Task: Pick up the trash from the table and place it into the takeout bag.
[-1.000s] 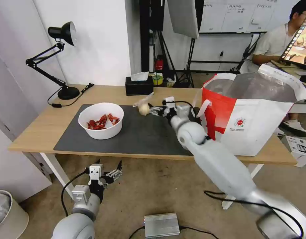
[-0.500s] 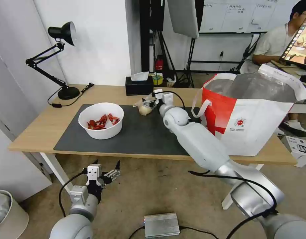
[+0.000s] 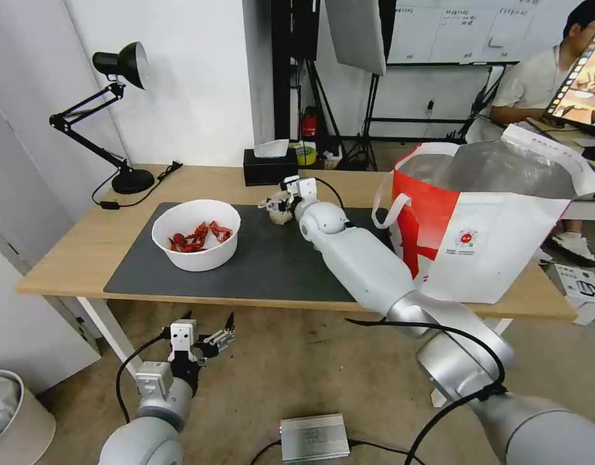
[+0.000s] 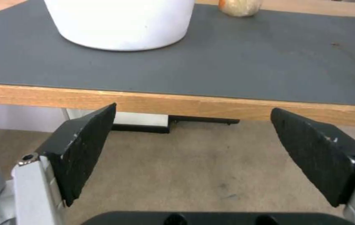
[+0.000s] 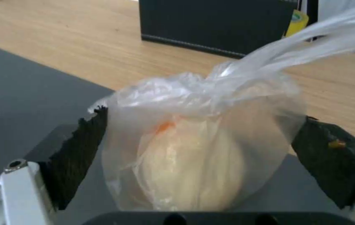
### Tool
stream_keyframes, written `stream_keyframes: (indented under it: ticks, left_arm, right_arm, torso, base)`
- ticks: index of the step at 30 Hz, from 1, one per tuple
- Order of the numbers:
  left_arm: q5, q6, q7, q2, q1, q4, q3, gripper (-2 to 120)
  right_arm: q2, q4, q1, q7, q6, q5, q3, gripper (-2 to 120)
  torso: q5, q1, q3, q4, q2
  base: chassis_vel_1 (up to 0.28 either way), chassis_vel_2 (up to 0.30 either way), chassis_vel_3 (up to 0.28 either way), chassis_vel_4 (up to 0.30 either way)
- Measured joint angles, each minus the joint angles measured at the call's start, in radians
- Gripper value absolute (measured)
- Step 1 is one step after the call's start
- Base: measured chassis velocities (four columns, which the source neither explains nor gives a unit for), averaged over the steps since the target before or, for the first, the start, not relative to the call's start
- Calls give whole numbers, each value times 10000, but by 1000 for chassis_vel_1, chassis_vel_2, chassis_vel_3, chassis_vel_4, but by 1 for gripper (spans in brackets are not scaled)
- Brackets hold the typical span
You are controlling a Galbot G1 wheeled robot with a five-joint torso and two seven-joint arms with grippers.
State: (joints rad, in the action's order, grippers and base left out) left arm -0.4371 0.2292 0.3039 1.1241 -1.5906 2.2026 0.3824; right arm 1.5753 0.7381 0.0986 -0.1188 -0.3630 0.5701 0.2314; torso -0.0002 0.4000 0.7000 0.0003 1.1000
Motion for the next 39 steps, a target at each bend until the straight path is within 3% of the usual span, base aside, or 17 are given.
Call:
stream_keyframes:
  ticks: [15, 28, 39]
  left_arm:
    - [2, -10, -3, 35, 103, -20, -73, 100]
    - [1, -8, -1, 17, 111, -47, -53, 100]
    - [0, -5, 6, 21, 83, -40, -53, 100]
  right_arm:
    - [-21, -790, -39, 1189, 215, -15, -169, 100]
    - [-27, -1021, -58, 1423, 230, -75, -156, 100]
    - [-42, -1026, 31, 1475, 258, -220, -158, 61]
  torso:
    - [2, 0, 0, -3, 0]
    - [2, 0, 0, -3, 0]
    - [2, 0, 0, -3, 0]
  base:
    - [0, 0, 0, 0]
    - [0, 0, 0, 0]
    - [0, 0, 0, 0]
